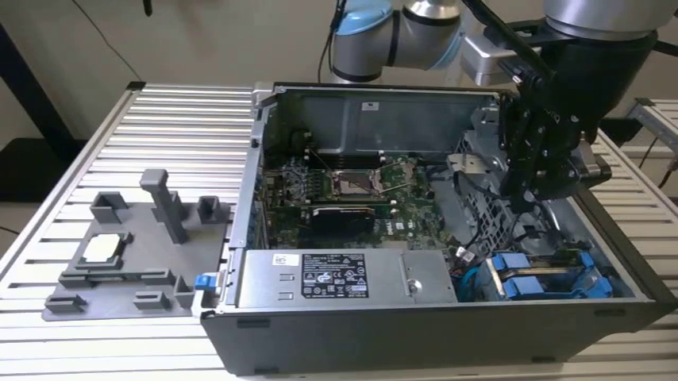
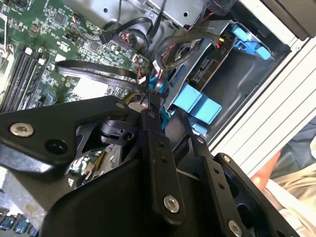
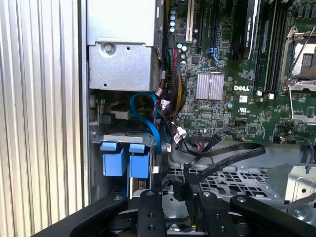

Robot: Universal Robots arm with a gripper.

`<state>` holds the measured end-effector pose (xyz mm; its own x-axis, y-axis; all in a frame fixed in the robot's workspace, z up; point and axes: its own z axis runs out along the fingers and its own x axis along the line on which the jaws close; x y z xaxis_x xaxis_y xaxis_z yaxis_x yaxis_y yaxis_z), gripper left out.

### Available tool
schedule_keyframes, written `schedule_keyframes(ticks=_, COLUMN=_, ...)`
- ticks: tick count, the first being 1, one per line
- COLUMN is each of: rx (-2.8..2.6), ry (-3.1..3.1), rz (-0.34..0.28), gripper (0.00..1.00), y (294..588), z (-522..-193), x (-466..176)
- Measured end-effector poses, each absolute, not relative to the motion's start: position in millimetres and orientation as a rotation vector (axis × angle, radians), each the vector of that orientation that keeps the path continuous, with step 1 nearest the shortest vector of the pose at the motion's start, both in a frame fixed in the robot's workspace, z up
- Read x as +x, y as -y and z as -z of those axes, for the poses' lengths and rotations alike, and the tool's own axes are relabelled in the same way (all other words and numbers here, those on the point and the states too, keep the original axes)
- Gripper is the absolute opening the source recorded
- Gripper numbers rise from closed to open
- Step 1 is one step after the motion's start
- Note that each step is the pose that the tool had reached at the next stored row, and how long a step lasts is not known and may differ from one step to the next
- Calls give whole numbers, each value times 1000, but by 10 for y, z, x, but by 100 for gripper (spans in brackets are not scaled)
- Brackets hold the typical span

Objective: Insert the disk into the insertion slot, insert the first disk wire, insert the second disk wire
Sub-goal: 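Insert the first disk wire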

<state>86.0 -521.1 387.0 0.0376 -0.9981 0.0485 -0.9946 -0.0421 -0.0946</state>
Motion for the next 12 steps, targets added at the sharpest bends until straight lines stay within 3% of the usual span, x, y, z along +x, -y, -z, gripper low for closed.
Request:
schedule_keyframes(ticks=2, rx=-2238, ry=-2150, rz=157, gripper=31, y=5211, z=-3870, x=860)
schedule_keyframes(ticks=3, rx=-2238, ry=-2150, rz=157, gripper=25, y=5211, z=-3871, x=859)
schedule_keyframes(ticks=5, rx=-2237, ry=-2150, rz=157, gripper=25, y=5211, z=-3870, x=860)
schedule_keyframes(ticks=6, rx=-2238, ry=-2150, rz=157, gripper=18, y=5211, z=-3870, x=860)
schedule_keyframes(ticks=12, rx=-2238, ry=-2150, rz=157, gripper=16, y=5211, z=-3870, x=860)
